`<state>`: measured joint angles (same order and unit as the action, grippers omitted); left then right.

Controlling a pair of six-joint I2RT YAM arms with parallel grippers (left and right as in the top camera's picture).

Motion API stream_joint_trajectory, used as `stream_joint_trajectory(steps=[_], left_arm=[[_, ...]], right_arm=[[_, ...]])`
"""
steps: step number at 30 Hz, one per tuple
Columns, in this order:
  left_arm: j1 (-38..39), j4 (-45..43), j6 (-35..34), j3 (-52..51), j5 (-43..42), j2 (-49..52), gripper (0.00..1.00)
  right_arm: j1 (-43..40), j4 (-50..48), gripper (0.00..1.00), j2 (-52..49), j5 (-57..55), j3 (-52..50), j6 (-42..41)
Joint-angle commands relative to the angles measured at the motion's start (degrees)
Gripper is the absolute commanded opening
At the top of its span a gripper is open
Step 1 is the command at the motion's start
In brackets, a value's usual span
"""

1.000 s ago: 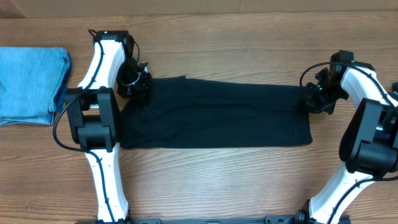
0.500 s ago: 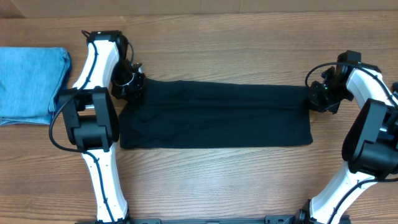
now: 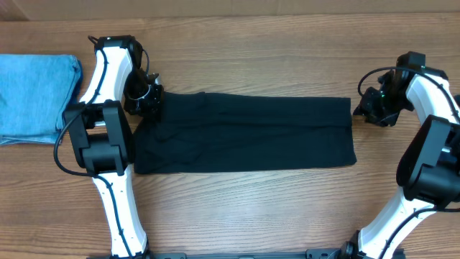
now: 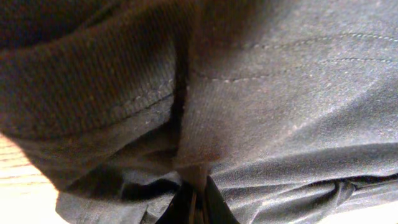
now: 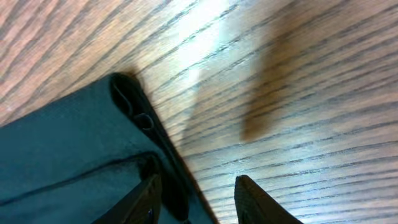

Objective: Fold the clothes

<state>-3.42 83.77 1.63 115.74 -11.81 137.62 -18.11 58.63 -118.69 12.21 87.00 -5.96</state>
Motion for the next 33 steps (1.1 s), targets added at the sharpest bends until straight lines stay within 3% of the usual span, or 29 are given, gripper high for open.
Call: stream_joint_trajectory(steps=[1,6,15,28,33], left_arm=[[-0.7,0.4,-0.5,-0.3,1.3,0.2,0.13],[-0.7,0.6,-0.5,-0.3,0.1,0.2,0.29],[-0.7,-0.2,1.2,2.4,-8.3,0.2,0.25],[-0.9,2.9,1.8,20.6,-10.3,0.2,0.29],[-0.9,7.2,2.8,30.8,-15.0,0.1,0.27]], right_arm=[[0.2,-0.3,0.42,0.1,1.7,1.3,0.0],[0.2,-0.5,0.43,1.7,8.2,1.3,1.9],[2.3,-1.7,0.43,4.2,9.6,1.3,1.9],[3.0,-1.6,0.46,10.2,9.7,1.3,1.9],[3.7,-1.4,0.47,10.2,12.3,1.3,1.9]])
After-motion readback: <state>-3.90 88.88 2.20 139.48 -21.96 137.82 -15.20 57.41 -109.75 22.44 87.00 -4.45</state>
